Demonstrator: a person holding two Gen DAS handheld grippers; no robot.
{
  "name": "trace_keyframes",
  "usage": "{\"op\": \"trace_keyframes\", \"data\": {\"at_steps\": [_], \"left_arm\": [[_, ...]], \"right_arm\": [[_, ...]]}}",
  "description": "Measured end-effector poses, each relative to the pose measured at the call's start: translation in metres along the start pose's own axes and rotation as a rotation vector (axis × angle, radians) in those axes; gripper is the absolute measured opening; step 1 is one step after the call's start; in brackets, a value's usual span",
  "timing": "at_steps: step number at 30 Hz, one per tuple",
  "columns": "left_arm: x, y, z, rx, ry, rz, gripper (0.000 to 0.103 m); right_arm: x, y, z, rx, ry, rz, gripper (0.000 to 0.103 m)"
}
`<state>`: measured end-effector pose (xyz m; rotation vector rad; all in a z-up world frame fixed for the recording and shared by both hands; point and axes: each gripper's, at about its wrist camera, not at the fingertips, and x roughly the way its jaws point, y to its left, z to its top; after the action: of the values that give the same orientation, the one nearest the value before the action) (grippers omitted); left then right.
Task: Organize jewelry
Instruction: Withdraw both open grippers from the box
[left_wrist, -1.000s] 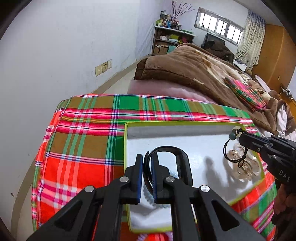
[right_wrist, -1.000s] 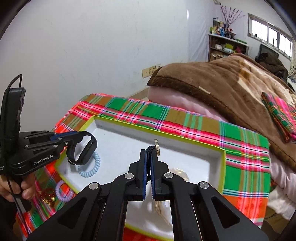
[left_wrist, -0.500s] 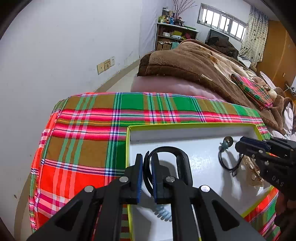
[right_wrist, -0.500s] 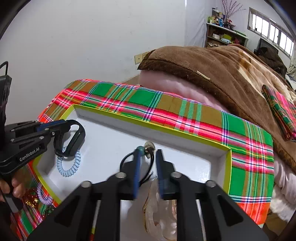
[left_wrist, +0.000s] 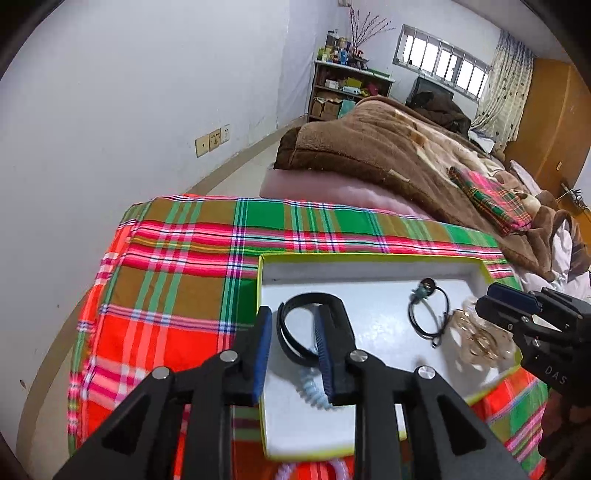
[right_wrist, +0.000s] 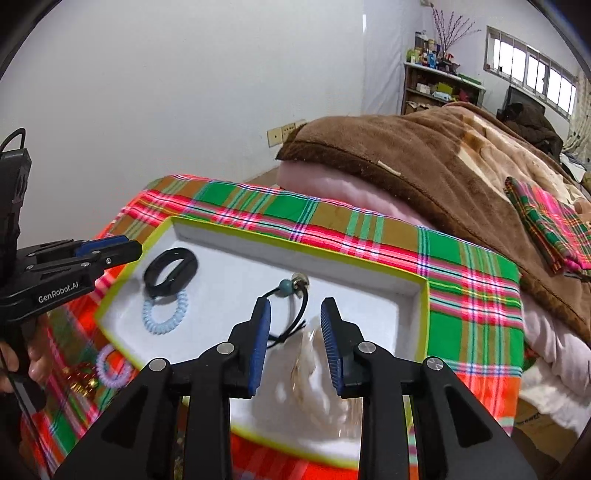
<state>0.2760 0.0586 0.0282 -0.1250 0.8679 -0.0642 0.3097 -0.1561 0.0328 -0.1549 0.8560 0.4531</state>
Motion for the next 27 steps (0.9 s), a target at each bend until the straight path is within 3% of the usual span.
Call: {"op": "trace_keyframes", "data": {"at_steps": [18,27], "left_arm": [[-0.105,-0.023,-0.088,0.007,-0.063,-0.009,0.025],[-0.14,-0.034,-0.131,-0.008,-0.092,-0.004,0.025]], "right_arm": [[-0.112,0.037,-0.088,0.01,-0.076,0.003,0.029],[-0.146,0.056,-0.125,-0.01,-0.087,0.012,0.029]]}}
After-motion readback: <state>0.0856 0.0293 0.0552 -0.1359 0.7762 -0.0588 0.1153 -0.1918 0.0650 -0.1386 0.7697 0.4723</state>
